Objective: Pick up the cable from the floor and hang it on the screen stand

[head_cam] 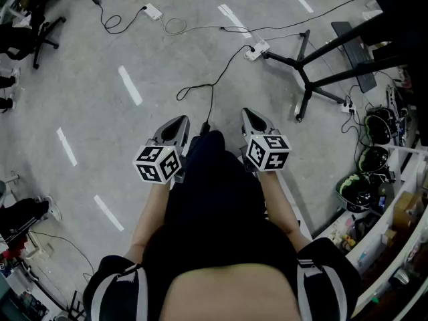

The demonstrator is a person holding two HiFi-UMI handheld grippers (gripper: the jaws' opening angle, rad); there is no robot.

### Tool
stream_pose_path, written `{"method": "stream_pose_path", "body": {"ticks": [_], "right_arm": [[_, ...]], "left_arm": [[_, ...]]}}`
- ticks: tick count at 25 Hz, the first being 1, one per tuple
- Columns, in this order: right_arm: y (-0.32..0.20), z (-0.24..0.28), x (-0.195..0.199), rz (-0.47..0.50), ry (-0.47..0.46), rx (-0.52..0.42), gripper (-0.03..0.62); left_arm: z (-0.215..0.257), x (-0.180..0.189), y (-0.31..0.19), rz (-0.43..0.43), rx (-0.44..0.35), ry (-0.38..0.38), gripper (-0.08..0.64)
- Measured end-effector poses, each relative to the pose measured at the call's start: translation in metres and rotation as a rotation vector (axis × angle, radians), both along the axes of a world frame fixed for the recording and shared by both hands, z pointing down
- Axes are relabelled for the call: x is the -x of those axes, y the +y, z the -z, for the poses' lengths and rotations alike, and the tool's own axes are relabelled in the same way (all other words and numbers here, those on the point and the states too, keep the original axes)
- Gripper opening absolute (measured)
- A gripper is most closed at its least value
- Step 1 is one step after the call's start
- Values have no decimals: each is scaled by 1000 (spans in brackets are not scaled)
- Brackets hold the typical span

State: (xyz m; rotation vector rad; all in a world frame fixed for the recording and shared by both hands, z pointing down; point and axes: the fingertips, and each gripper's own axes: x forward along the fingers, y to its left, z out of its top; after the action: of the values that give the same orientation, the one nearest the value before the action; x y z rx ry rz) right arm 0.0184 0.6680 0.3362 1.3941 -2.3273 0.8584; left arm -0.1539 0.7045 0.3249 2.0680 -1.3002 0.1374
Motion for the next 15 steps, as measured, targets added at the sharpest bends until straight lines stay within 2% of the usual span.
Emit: {"method": "stream_pose_path", "body": {"ticks": [10, 15], "right_arm": [[-8, 5, -25, -35, 1, -23, 24], [-33, 11, -42, -100, 33, -63, 25]], "left_arm": [[17, -36, -29, -58, -68, -37, 8], [15, -49, -49, -80, -83, -47, 8]]}}
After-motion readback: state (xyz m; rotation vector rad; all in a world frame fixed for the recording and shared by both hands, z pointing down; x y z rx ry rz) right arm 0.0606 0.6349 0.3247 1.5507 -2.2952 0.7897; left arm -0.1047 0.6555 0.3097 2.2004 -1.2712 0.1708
